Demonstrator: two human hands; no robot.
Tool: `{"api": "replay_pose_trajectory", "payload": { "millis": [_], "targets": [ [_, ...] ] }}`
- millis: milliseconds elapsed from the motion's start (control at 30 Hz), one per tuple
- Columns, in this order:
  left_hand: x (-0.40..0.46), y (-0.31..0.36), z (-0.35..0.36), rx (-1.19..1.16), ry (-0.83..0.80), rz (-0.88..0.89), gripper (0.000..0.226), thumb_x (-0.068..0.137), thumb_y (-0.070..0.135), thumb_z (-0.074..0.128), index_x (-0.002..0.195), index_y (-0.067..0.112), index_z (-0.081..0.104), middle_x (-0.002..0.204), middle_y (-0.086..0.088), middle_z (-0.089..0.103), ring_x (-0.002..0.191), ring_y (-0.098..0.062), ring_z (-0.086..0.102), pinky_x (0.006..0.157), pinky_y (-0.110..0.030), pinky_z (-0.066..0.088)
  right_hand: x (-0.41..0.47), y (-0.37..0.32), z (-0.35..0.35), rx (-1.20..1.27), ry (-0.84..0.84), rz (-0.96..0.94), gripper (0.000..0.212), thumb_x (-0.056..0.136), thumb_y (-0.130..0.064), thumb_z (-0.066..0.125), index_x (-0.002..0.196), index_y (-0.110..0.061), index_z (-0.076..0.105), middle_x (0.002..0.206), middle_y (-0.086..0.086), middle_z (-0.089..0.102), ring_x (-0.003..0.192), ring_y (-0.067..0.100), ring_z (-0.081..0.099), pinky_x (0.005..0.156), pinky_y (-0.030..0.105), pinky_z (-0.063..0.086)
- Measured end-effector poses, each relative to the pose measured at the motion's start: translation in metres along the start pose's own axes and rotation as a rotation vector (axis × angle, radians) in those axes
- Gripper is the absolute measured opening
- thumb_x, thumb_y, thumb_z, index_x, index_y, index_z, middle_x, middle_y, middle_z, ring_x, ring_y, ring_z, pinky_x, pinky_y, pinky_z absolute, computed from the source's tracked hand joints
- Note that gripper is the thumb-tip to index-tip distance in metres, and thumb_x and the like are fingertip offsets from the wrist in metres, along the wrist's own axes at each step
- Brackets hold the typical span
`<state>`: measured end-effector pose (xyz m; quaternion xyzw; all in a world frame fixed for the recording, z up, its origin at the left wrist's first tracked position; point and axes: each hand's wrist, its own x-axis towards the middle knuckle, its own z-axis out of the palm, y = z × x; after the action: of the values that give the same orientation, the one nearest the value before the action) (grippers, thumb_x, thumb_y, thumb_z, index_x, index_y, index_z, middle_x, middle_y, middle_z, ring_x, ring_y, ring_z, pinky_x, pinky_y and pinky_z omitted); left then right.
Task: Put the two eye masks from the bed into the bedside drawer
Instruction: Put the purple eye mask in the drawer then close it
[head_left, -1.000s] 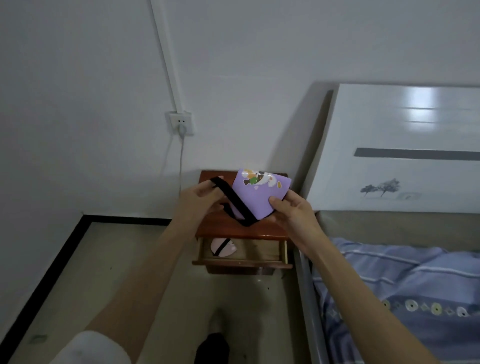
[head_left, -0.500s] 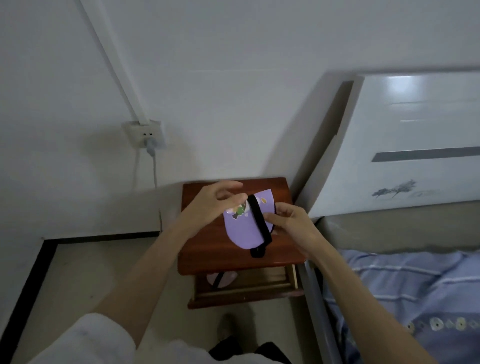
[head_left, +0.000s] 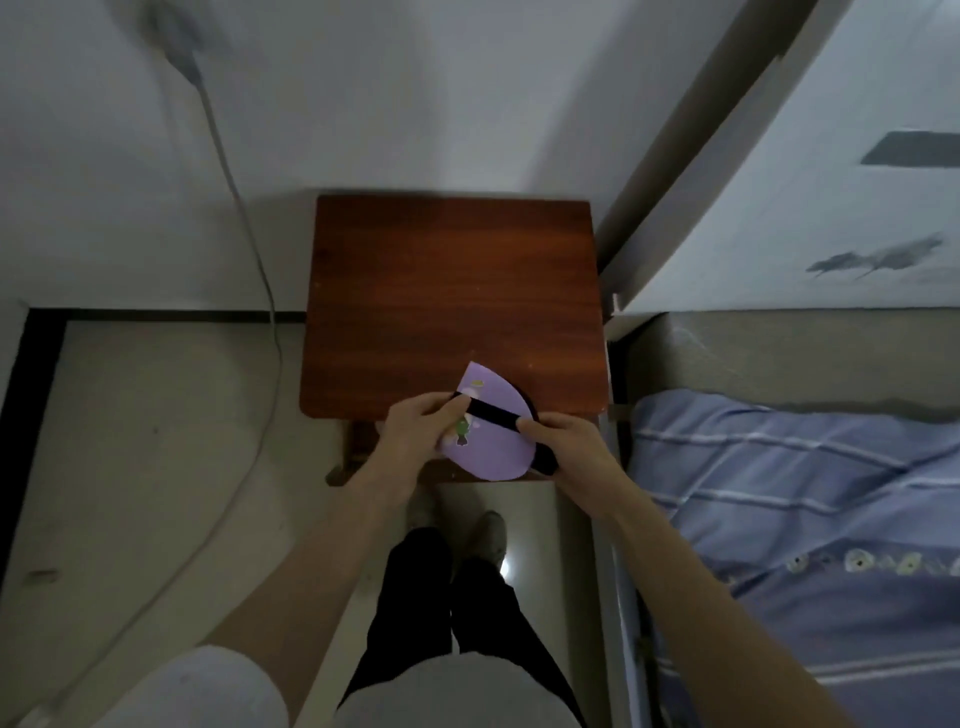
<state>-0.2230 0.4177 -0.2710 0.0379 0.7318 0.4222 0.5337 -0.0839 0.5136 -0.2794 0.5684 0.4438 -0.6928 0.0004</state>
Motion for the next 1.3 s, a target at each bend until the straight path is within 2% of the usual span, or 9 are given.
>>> {"api": "replay_pose_trajectory", "payload": {
  "millis": [133,300,433,633,767,933,1067,1167,1300],
  "targets": [
    [0.026,-0.072,0.011,0.054,0.043,-0.116,0.031,0.09,0.023,0.052,0.117,0.009,0.058,0.093,-0.005,0.063,0.08,-0.016,0.058,0.062,-0.02,0.052,0.036,0.055,0.0,0.053,0.001,0.215,0.01,0.085,-0.003,0.057,0.092,0.003,0.062,0.116,0.023,0.059,0.112,0.041,0.055,0.091,0.043,0.049],
    [0.055,-0.14,-0.008,0.516,0.159,0.191,0.033,0.09,0.016,0.05,0.122,0.008,0.052,0.118,-0.012,0.06,0.111,-0.03,0.054,0.09,-0.033,0.044,0.09,0.095,0.008,0.025,0.129,0.272,0.009,0.079,0.007,0.051,0.083,0.008,0.06,0.111,0.031,0.059,0.099,0.034,0.058,0.095,0.048,0.046],
    [0.08,-0.166,-0.028,0.967,0.103,0.468,0.043,0.088,0.021,0.051,0.129,0.009,0.047,0.128,-0.02,0.054,0.119,-0.039,0.049,0.099,-0.054,0.041,0.126,0.101,0.016,-0.09,0.176,0.08,0.013,0.081,0.001,0.055,0.088,-0.002,0.065,0.094,0.013,0.063,0.086,0.025,0.058,0.075,0.033,0.049],
    [0.094,-0.188,-0.043,1.213,-0.015,0.537,0.04,0.091,0.026,0.048,0.13,0.02,0.048,0.133,-0.017,0.053,0.123,-0.033,0.049,0.109,-0.048,0.031,0.157,0.112,0.028,-0.436,0.291,-0.08,0.034,0.086,-0.006,0.049,0.057,-0.024,0.046,0.059,-0.006,0.049,0.056,0.007,0.045,0.048,0.016,0.033],
    [0.095,-0.194,-0.047,1.243,0.019,0.618,0.036,0.089,0.021,0.052,0.125,0.02,0.054,0.121,-0.015,0.063,0.11,-0.031,0.059,0.099,-0.045,0.04,0.167,0.116,0.034,-0.466,0.39,-0.088,0.018,0.089,-0.013,0.049,0.084,-0.004,0.064,0.08,0.01,0.064,0.07,0.021,0.055,0.067,0.027,0.041],
    [0.096,-0.192,-0.047,1.242,0.069,0.662,0.031,0.085,0.021,0.06,0.116,0.018,0.061,0.11,-0.011,0.07,0.096,-0.029,0.065,0.088,-0.043,0.048,0.155,0.123,0.029,-0.715,0.349,-0.132,0.032,0.091,-0.016,0.046,0.121,-0.008,0.054,0.108,0.018,0.067,0.094,0.034,0.063,0.078,0.034,0.048],
    [0.096,-0.192,-0.047,1.262,0.078,0.67,0.032,0.082,0.026,0.062,0.113,0.016,0.062,0.11,-0.008,0.07,0.095,-0.027,0.066,0.086,-0.041,0.049,0.117,0.136,0.025,-0.888,0.27,-0.345,0.03,0.09,-0.023,0.05,0.116,-0.01,0.057,0.112,0.012,0.066,0.103,0.028,0.061,0.089,0.039,0.049],
    [0.098,-0.19,-0.045,1.261,0.123,0.705,0.029,0.076,0.022,0.071,0.103,0.015,0.066,0.098,-0.006,0.075,0.085,-0.024,0.069,0.078,-0.038,0.053,0.095,0.149,0.02,-1.218,0.144,-0.434,0.039,0.084,-0.037,0.059,0.112,-0.01,0.061,0.113,0.012,0.066,0.107,0.03,0.059,0.095,0.045,0.046],
    [0.1,-0.187,-0.046,1.382,0.204,0.76,0.029,0.07,0.026,0.077,0.094,0.013,0.066,0.082,-0.007,0.072,0.075,-0.026,0.068,0.067,-0.035,0.053,0.098,0.144,0.017,-1.428,0.186,-0.612,0.023,0.073,-0.02,0.073,0.092,-0.007,0.069,0.092,0.013,0.073,0.091,0.034,0.066,0.084,0.045,0.049]
  ]
}}
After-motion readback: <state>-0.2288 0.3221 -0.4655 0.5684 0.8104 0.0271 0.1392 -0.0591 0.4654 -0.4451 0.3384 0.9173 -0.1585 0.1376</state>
